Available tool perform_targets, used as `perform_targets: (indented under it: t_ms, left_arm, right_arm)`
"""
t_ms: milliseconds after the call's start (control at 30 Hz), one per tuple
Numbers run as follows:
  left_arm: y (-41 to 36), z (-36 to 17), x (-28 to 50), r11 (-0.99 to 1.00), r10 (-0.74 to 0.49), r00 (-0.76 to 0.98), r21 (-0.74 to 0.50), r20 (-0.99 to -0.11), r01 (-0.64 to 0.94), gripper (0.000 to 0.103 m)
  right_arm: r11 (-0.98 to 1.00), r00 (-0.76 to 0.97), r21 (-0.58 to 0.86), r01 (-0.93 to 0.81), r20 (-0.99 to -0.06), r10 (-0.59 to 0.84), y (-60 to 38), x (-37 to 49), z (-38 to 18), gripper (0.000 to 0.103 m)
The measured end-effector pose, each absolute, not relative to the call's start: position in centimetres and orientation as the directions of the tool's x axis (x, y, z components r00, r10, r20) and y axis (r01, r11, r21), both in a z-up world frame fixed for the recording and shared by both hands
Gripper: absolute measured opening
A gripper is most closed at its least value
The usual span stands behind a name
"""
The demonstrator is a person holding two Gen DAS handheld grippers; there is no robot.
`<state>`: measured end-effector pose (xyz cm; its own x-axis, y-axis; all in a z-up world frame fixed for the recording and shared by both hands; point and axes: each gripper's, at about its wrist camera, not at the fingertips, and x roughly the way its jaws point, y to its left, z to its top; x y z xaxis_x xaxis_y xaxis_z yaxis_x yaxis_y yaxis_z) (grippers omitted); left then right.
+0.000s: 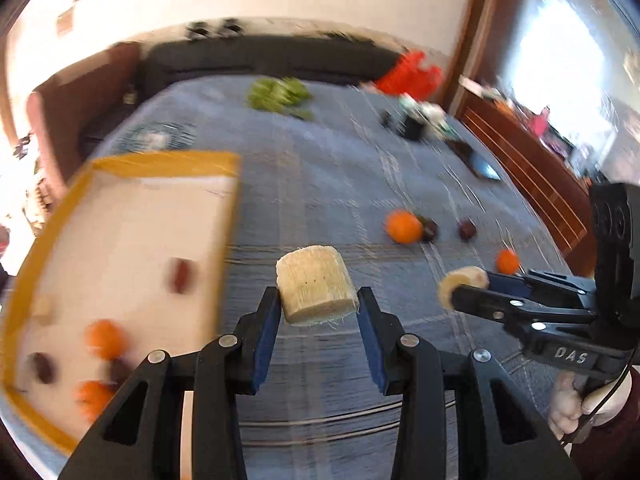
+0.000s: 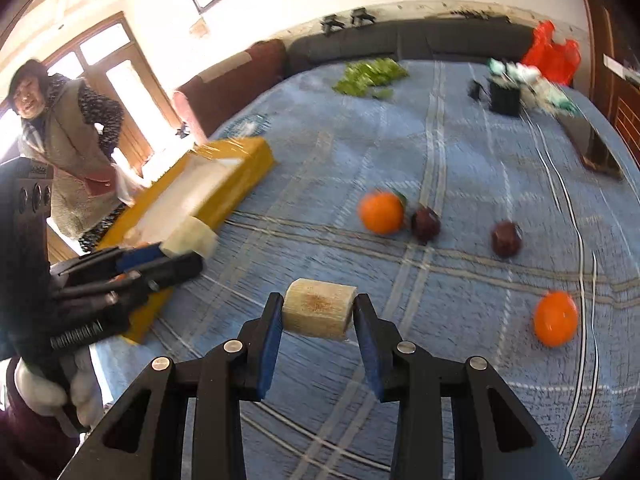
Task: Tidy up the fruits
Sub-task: 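Grasp a banana chunk with left tool while right tool grasps another banana chunk, then carry both banana chunks over the tray and open both tools to drop them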
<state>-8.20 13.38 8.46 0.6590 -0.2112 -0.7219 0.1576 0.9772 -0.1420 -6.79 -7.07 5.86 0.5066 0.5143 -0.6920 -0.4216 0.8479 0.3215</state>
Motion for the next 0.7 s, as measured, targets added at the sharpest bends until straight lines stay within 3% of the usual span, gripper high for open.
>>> perform_targets:
  t_ms: [300, 700]
  left_arm:
    - [27.1, 10.9, -8.3, 0.99, 0.047, 0.7, -0.061, -0.712, -0.128, 0.038]
    - [34.0, 6.5, -4.5, 0.964, 0.029, 0.617, -0.142, -0.786, -0.226, 0.038]
  right_arm:
    - [0.734, 0.411, 0.399, -0.55, -0.635, 0.654, 2.2, -5.5, 10.6, 0.04]
    - [0.704, 0.255, 0.401, -0.587, -0.733, 0.63, 14.1, -3.2, 6.3, 0.04]
